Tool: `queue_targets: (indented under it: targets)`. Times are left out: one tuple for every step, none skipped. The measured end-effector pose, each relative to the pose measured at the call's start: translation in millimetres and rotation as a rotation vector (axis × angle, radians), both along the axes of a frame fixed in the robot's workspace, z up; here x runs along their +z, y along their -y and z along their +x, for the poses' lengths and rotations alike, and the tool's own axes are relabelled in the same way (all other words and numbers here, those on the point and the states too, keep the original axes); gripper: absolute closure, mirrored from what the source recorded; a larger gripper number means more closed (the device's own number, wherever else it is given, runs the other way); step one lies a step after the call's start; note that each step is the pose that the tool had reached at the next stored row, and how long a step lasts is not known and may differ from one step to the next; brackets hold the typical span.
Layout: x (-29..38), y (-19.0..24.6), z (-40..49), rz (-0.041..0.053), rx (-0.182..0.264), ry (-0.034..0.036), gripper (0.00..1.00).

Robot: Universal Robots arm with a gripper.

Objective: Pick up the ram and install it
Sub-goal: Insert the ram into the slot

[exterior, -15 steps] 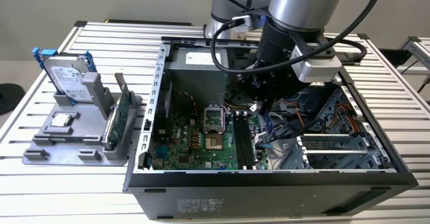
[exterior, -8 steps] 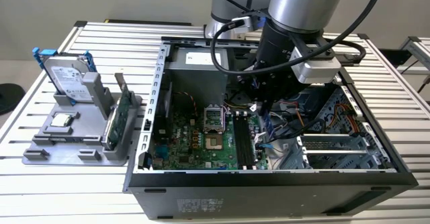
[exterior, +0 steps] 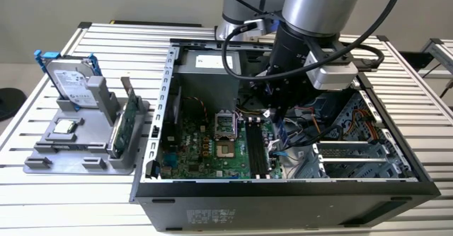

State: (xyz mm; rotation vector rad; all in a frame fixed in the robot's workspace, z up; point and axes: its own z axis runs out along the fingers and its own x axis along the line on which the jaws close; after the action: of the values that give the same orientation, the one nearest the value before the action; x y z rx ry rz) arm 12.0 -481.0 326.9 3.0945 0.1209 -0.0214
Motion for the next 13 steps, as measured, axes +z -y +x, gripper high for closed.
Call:
queue_targets:
  targets:
    - [-0.3, 0.0, 0.0, -0.0003, 0.000, 0.0000, 1.00]
    - [-0.6, 0.0, 0.0, -0.0005, 0.000, 0.0000, 1.00]
    - [-0.9, 0.0, 0.0, -0.0006, 0.000, 0.0000, 1.00]
    - [-1.1, 0.0, -0.1, -0.0009, 0.000, 0.0000, 1.00]
    - [-1.3, 0.0, -0.1, -0.0012, 0.000, 0.0000, 1.00]
    - [-1.5, 0.0, -0.1, -0.0013, 0.000, 0.0000, 1.00]
    - [-1.7, 0.0, -0.1, -0.0013, 0.000, 0.0000, 1.00]
    - [-1.9, 0.0, 0.0, -0.0012, 0.000, 0.0000, 1.00]
    - [-2.1, 0.0, -0.1, -0.0012, 0.000, 0.0000, 1.00]
    - [-2.5, 0.0, 0.0, -0.0012, 0.000, 0.0000, 1.00]
    - [-2.9, 0.0, 0.0, -0.0012, 0.000, 0.0000, 1.00]
    - [-3.0, 0.0, 0.0, -0.0013, 0.000, 0.0001, 1.00]
    - [-3.2, 0.0, 0.0, -0.0013, 0.000, 0.0001, 1.00]
